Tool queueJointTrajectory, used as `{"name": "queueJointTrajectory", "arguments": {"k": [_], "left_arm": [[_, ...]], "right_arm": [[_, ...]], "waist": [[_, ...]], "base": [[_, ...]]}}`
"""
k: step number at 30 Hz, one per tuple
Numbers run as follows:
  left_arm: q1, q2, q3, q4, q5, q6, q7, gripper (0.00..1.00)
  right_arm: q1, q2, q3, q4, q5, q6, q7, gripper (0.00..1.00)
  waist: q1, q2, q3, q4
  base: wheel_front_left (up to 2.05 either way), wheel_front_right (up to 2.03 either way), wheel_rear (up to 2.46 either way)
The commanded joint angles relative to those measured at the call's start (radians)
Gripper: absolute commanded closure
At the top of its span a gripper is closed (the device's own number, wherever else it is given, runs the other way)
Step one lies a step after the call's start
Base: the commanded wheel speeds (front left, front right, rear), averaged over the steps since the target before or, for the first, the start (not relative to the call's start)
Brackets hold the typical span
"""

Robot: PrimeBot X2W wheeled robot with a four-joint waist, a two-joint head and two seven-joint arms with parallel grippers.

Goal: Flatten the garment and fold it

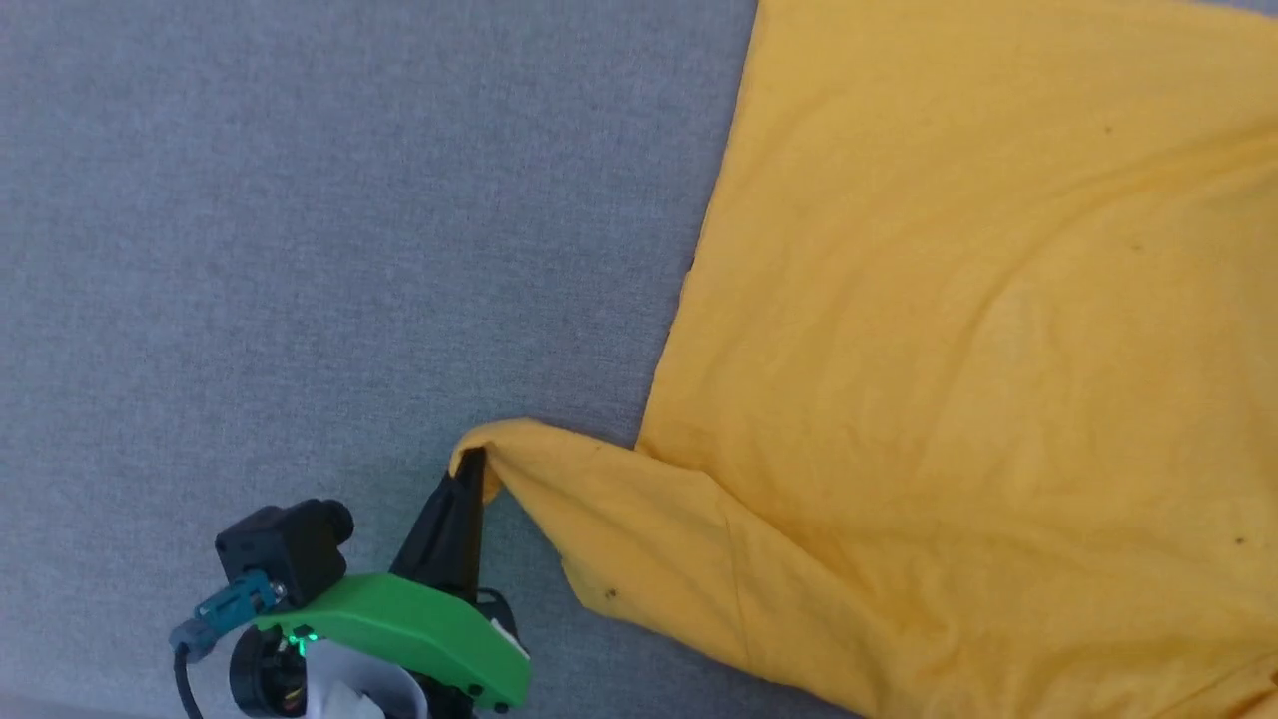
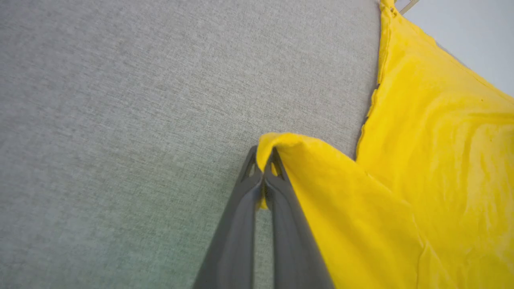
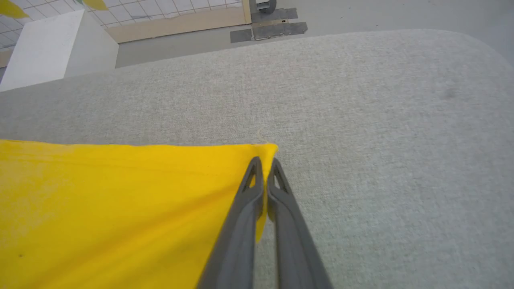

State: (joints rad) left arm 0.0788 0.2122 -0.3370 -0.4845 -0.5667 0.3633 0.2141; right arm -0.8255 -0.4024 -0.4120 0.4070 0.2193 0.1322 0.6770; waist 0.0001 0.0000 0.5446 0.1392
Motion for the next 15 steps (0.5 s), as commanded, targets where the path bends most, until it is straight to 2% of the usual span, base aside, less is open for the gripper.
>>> {"name": "queueJointTrajectory", "arguments": {"k": [1, 4, 8, 15], "left_arm": [[-0.016, 0.011, 0.010, 0.009, -0.011, 0.001, 0.004, 1.00], [-0.002, 0.027, 0.027, 0.027, -0.017, 0.006, 0.015, 1.00], [0.029, 0.043, 0.049, 0.041, -0.028, 0.014, 0.020, 1.00], [0.078, 0.059, 0.068, 0.049, -0.045, 0.021, 0.027, 1.00]], "right_arm": [[0.054, -0.009, -0.006, -0.019, 0.023, -0.002, -0.017, 1.00], [0.185, -0.005, -0.023, -0.085, 0.081, -0.002, -0.036, 1.00], [0.402, 0.046, -0.076, -0.197, 0.149, -0.002, -0.043, 1.00], [0.810, 0.240, -0.204, -0.394, 0.200, -0.002, -0.029, 1.00]], "waist": [[-0.0001, 0.0000, -0.135, -0.075], [-0.0001, 0.0000, -0.195, -0.106], [-0.0001, 0.0000, -0.261, -0.148], [-0.0001, 0.0000, -0.316, -0.192]], "base": [[0.00, 0.00, 0.00], [0.00, 0.00, 0.00], [0.00, 0.00, 0.00], [0.00, 0.00, 0.00]]}}
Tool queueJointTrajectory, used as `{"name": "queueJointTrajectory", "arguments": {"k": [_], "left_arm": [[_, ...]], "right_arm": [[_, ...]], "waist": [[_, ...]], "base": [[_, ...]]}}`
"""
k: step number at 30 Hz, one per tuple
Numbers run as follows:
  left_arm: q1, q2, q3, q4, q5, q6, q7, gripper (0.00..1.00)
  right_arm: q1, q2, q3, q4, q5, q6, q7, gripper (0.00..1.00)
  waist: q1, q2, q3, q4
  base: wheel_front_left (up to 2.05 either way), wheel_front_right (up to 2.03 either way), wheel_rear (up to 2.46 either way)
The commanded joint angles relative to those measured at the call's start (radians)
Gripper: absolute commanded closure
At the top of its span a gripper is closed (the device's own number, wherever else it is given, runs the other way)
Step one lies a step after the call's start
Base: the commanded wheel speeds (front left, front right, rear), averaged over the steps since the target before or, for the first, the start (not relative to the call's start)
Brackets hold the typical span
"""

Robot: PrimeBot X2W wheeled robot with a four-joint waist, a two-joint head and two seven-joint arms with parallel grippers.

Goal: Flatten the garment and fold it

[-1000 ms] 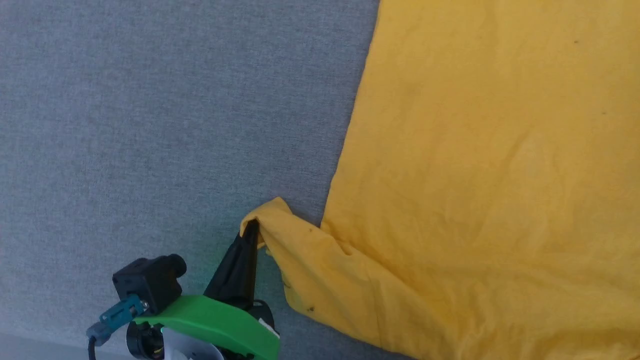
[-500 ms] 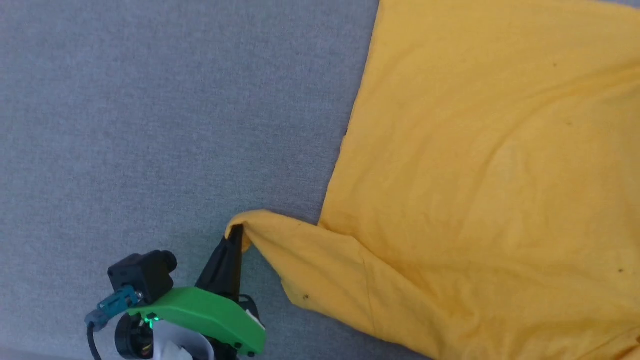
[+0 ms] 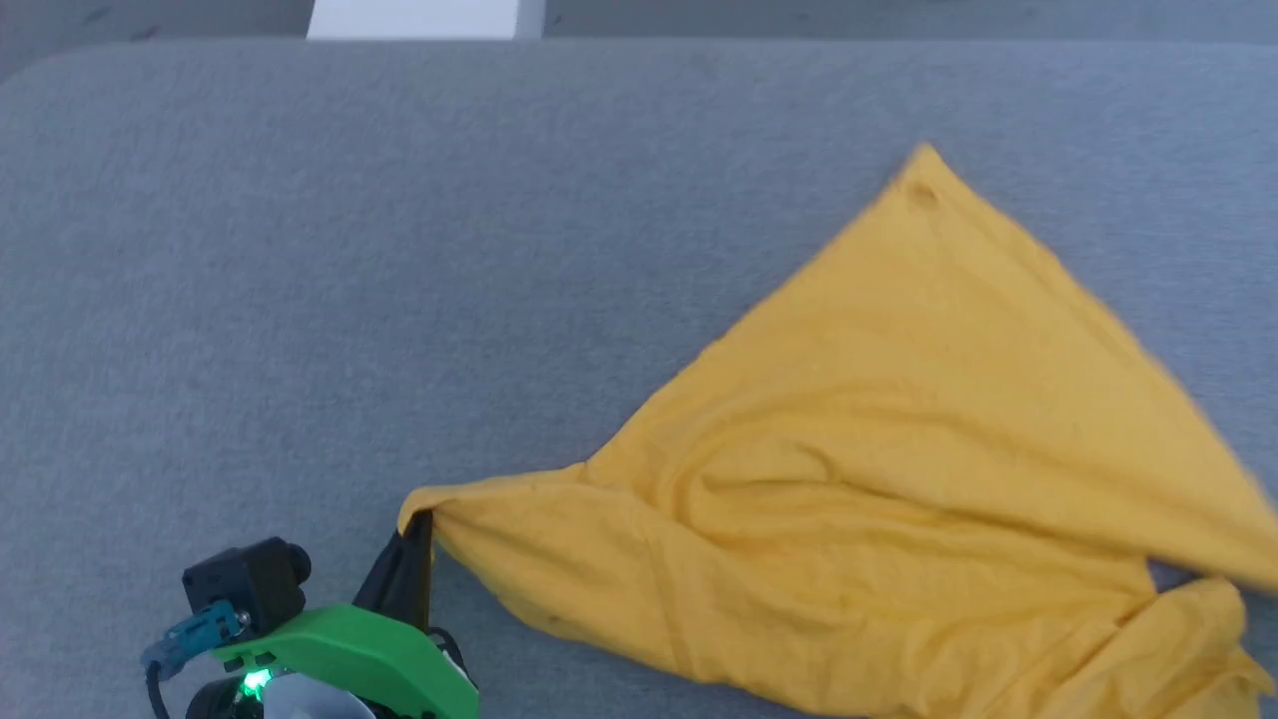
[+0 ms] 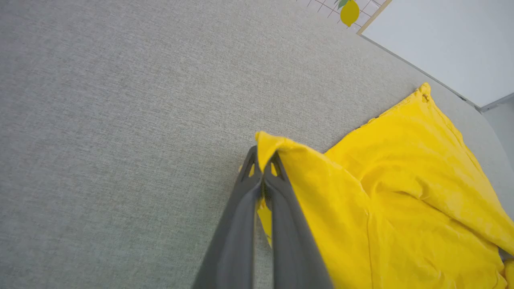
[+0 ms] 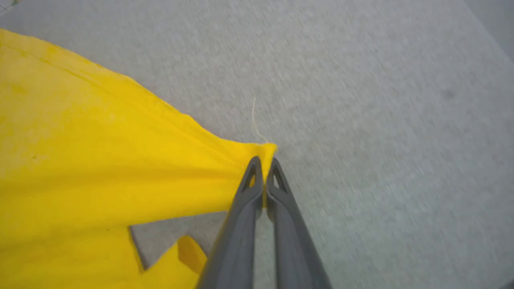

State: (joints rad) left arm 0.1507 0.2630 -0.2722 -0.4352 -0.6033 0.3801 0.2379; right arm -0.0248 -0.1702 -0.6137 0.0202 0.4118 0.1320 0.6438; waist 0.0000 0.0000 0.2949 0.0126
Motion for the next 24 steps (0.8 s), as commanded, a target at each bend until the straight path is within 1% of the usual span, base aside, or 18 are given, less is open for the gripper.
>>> {"name": "queueJointTrajectory", "arguments": {"k": [1, 2, 5, 8, 11, 12, 13, 15, 17, 19, 22, 24], "left_arm": [[0.010, 0.010, 0.003, 0.002, -0.009, 0.004, 0.006, 1.00], [0.013, 0.011, 0.002, 0.005, -0.011, 0.005, 0.008, 1.00], [0.026, 0.010, 0.004, 0.009, -0.016, 0.009, 0.009, 1.00], [0.041, 0.008, 0.004, 0.014, -0.021, 0.013, 0.008, 1.00], [0.045, 0.005, 0.002, 0.019, -0.022, 0.016, 0.007, 1.00], [0.044, 0.003, 0.001, 0.021, -0.023, 0.016, 0.006, 1.00], [0.042, 0.000, 0.001, 0.022, -0.024, 0.017, 0.004, 1.00], [0.038, -0.003, -0.002, 0.028, -0.025, 0.015, 0.004, 1.00], [0.035, -0.007, -0.004, 0.031, -0.025, 0.016, -0.001, 1.00], [0.036, -0.009, -0.005, 0.031, -0.021, 0.017, -0.007, 1.00], [0.029, -0.013, -0.011, 0.024, -0.014, 0.016, -0.017, 1.00], [0.017, -0.017, -0.017, 0.019, -0.008, 0.014, -0.023, 1.00]], "right_arm": [[0.050, 0.032, -0.010, -0.020, 0.011, -0.001, 0.006, 1.00], [0.098, 0.057, -0.017, -0.037, 0.008, -0.001, 0.012, 1.00], [0.204, 0.103, -0.024, -0.068, 0.008, -0.001, 0.019, 1.00], [0.268, 0.117, -0.009, -0.047, 0.016, -0.001, -0.012, 1.00], [0.259, 0.119, 0.000, 0.017, 0.027, -0.001, -0.067, 1.00], [0.247, 0.119, 0.016, 0.030, 0.028, -0.001, -0.088, 0.56], [0.235, 0.119, 0.026, 0.034, 0.030, -0.001, -0.105, 0.00], [0.206, 0.120, 0.039, 0.015, 0.016, -0.001, -0.135, 0.00], [0.175, 0.102, 0.062, -0.036, 0.010, -0.001, -0.133, 0.00], [0.129, 0.057, 0.085, -0.109, 0.020, -0.001, -0.116, 0.00], [0.030, -0.049, 0.133, -0.203, 0.031, -0.001, -0.064, 0.00], [-0.054, -0.122, 0.178, -0.227, 0.031, -0.001, -0.025, 0.00]], "waist": [[0.0000, 0.0000, -0.071, -0.067], [0.0000, 0.0000, -0.077, -0.068], [0.0000, 0.0000, -0.092, -0.075], [0.0000, 0.0000, -0.104, -0.079], [0.0000, 0.0000, -0.110, -0.081], [0.0000, 0.0000, -0.112, -0.080], [0.0000, 0.0000, -0.114, -0.079], [0.0000, 0.0000, -0.117, -0.073], [0.0000, 0.0000, -0.116, -0.066], [0.0000, 0.0000, -0.110, -0.061], [0.0000, 0.0000, -0.088, -0.047], [0.0000, 0.0000, -0.067, -0.034]], "base": [[0.00, 0.00, 0.00], [0.00, 0.00, 0.00], [0.00, 0.00, 0.00], [0.00, 0.00, 0.00], [0.00, 0.00, 0.00], [0.00, 0.00, 0.00], [0.00, 0.00, 0.00], [0.00, 0.00, 0.00], [0.00, 0.00, 0.00], [0.00, 0.00, 0.00], [0.00, 0.00, 0.00], [0.00, 0.00, 0.00]]}}
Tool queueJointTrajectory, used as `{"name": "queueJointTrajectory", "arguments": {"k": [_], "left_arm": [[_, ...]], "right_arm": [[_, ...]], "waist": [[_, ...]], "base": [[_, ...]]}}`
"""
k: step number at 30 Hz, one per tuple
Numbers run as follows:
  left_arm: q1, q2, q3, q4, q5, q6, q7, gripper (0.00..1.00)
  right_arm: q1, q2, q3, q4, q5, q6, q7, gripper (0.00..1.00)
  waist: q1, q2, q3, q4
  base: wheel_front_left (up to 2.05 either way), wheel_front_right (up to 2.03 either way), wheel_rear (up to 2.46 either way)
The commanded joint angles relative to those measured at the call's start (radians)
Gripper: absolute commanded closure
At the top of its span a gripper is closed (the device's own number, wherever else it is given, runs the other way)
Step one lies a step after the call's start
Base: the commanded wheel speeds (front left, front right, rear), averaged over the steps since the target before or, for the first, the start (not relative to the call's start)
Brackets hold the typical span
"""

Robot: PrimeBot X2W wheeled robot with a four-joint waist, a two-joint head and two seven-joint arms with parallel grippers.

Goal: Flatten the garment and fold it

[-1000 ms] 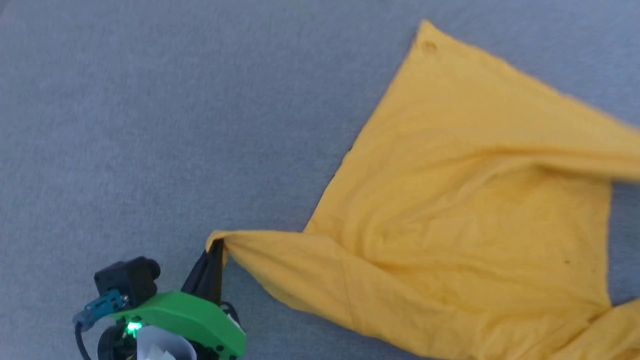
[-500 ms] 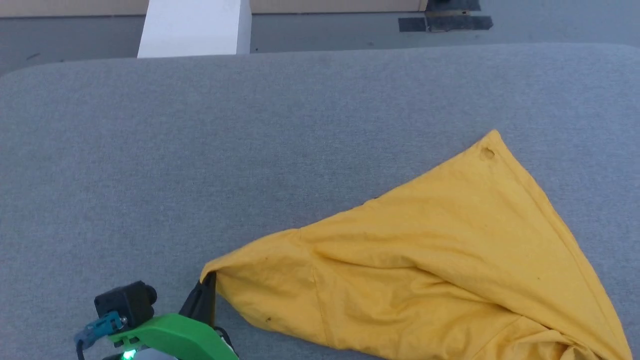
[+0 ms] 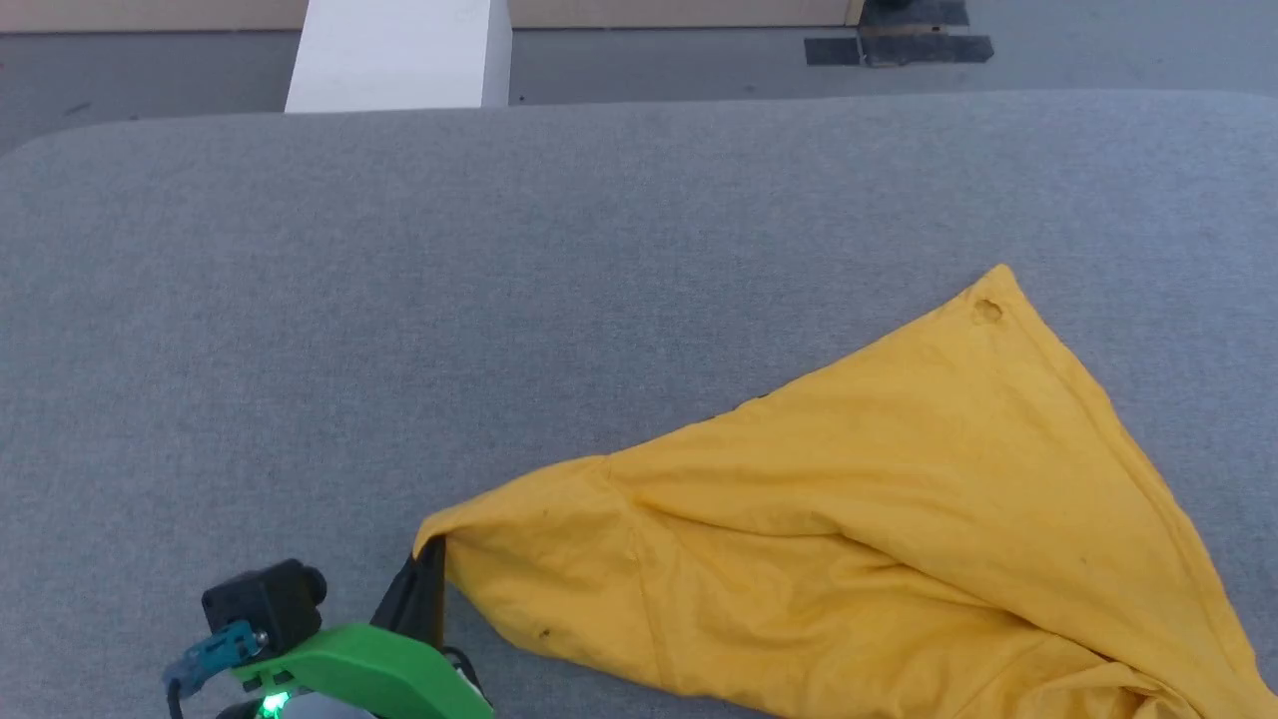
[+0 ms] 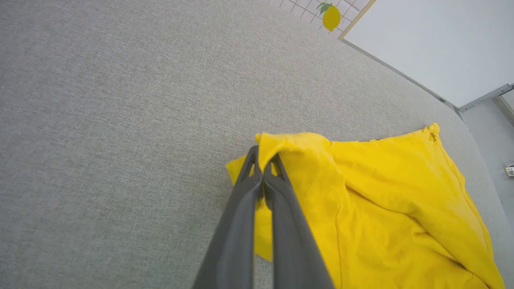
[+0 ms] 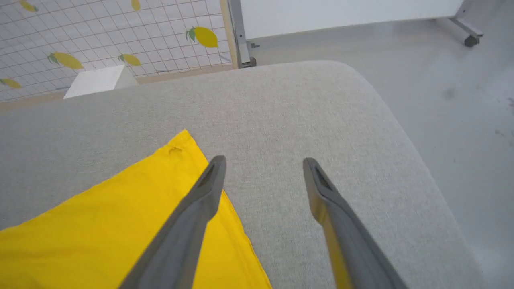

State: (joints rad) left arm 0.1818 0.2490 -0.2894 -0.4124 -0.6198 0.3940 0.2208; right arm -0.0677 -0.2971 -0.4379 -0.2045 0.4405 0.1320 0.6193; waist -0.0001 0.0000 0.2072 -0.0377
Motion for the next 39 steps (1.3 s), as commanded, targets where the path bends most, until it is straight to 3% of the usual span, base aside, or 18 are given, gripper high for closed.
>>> {"name": "queueJointTrajectory", "arguments": {"k": [1, 5, 11, 25, 26, 27, 28, 32, 39], "left_arm": [[-0.023, -0.006, -0.005, -0.006, 0.012, -0.001, -0.008, 1.00], [-0.062, -0.013, -0.027, -0.018, 0.033, -0.005, -0.011, 1.00], [-0.125, -0.038, -0.077, -0.018, 0.060, -0.015, -0.010, 1.00], [-0.166, -0.073, -0.120, 0.011, 0.070, -0.027, -0.033, 1.00], [-0.167, -0.073, -0.120, 0.012, 0.070, -0.027, -0.033, 1.00], [-0.169, -0.074, -0.120, 0.013, 0.069, -0.027, -0.034, 1.00], [-0.169, -0.074, -0.119, 0.013, 0.069, -0.027, -0.034, 1.00], [-0.170, -0.072, -0.110, 0.014, 0.064, -0.024, -0.035, 1.00], [-0.216, -0.048, -0.094, 0.036, 0.061, -0.040, -0.017, 1.00]], "right_arm": [[-0.062, -0.031, 0.030, -0.001, 0.002, -0.001, 0.020, 0.00], [-0.255, -0.121, 0.143, 0.060, -0.014, -0.001, 0.084, 0.00], [-0.449, -0.180, 0.302, 0.245, -0.047, -0.001, 0.181, 0.00], [-0.503, -0.221, 0.409, 0.452, -0.084, -0.001, 0.223, 0.00], [-0.499, -0.222, 0.411, 0.462, -0.080, -0.001, 0.233, 0.05], [-0.495, -0.223, 0.416, 0.472, -0.073, -0.001, 0.251, 0.93], [-0.491, -0.226, 0.420, 0.479, -0.068, -0.001, 0.272, 1.00], [-0.487, -0.233, 0.420, 0.472, -0.054, -0.001, 0.319, 1.00], [-0.522, -0.194, 0.402, 0.437, -0.056, -0.001, 0.229, 1.00]], "waist": [[0.0001, 0.0000, 0.034, 0.025], [0.0001, 0.0000, 0.100, 0.061], [0.0001, 0.0000, 0.198, 0.133], [0.0001, 0.0000, 0.289, 0.209], [0.0001, 0.0000, 0.291, 0.209], [0.0001, 0.0000, 0.292, 0.209], [0.0001, 0.0000, 0.293, 0.209], [0.0001, 0.0000, 0.286, 0.199], [0.0001, 0.0000, 0.237, 0.155]], "base": [[0.00, 0.00, 0.00], [0.00, 0.00, 0.00], [0.00, 0.00, 0.00], [0.00, 0.00, 0.00], [0.00, 0.00, 0.00], [0.00, 0.00, 0.00], [0.00, 0.00, 0.00], [0.00, 0.00, 0.00], [0.00, 0.00, 0.00]]}}
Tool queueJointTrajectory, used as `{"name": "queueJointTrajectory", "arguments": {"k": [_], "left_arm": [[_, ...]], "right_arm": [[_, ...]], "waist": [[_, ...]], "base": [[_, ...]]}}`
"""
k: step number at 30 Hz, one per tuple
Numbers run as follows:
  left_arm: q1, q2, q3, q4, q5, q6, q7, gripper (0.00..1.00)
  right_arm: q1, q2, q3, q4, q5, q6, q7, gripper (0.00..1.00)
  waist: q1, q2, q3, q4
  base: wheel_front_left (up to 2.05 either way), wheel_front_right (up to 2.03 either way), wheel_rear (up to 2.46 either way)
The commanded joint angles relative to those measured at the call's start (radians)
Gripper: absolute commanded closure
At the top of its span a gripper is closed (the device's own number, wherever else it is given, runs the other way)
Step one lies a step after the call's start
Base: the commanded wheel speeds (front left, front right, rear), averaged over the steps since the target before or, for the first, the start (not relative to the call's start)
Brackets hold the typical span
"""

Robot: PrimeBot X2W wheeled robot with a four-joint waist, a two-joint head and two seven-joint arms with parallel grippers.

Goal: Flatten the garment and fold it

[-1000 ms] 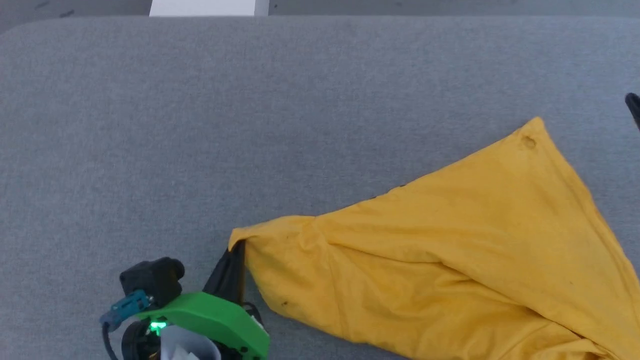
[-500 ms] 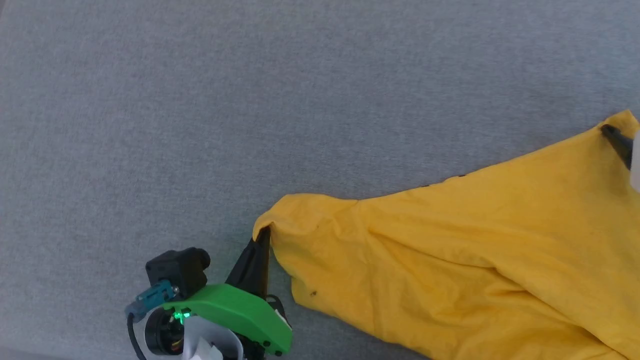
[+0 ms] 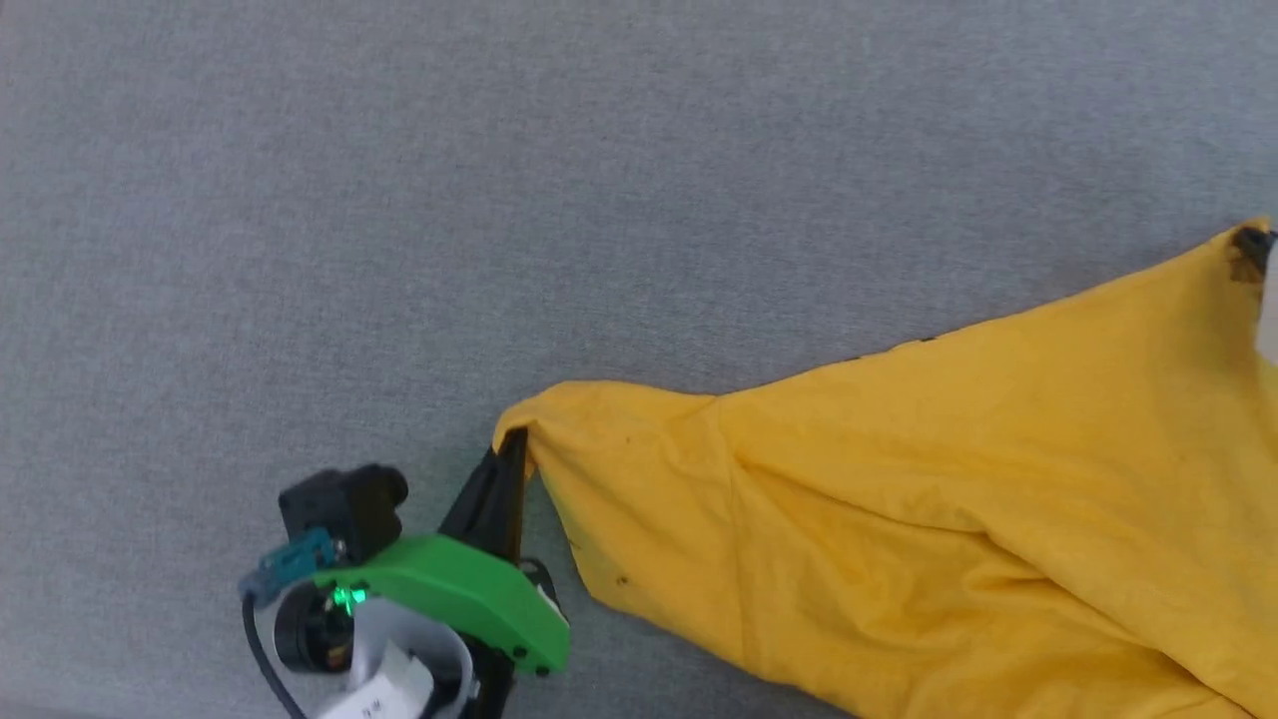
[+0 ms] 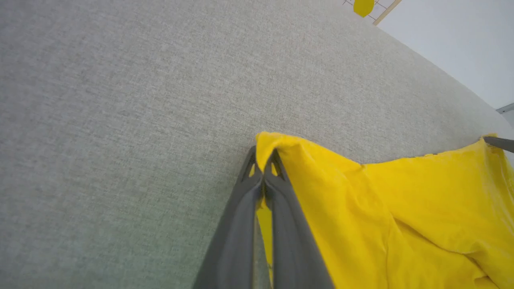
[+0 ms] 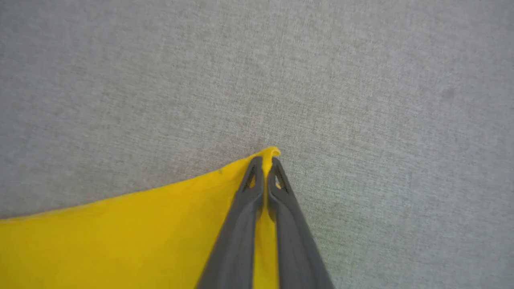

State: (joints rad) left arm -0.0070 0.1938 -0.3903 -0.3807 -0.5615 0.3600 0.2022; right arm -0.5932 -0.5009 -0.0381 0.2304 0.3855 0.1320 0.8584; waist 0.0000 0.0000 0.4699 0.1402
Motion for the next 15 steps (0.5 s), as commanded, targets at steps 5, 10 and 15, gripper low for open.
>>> {"name": "queueJointTrajectory", "arguments": {"k": [5, 10, 15], "left_arm": [[-0.140, 0.043, 0.020, 0.058, 0.018, -0.030, 0.045, 1.00], [-0.329, 0.098, 0.044, 0.165, 0.059, -0.055, 0.101, 1.00], [-0.545, 0.146, 0.072, 0.294, 0.100, -0.080, 0.136, 1.00]], "right_arm": [[-0.029, 0.062, -0.027, -0.007, 0.000, -0.001, -0.112, 1.00], [-0.078, 0.109, -0.055, 0.006, -0.020, -0.001, -0.210, 1.00], [-0.157, 0.131, -0.063, 0.036, -0.059, -0.001, -0.296, 1.00]], "waist": [[0.0000, 0.0000, -0.085, -0.055], [0.0000, 0.0000, -0.170, -0.089], [0.0000, 0.0000, -0.253, -0.119]], "base": [[0.00, 0.00, 0.00], [0.00, 0.00, 0.00], [0.00, 0.00, 0.00]]}}
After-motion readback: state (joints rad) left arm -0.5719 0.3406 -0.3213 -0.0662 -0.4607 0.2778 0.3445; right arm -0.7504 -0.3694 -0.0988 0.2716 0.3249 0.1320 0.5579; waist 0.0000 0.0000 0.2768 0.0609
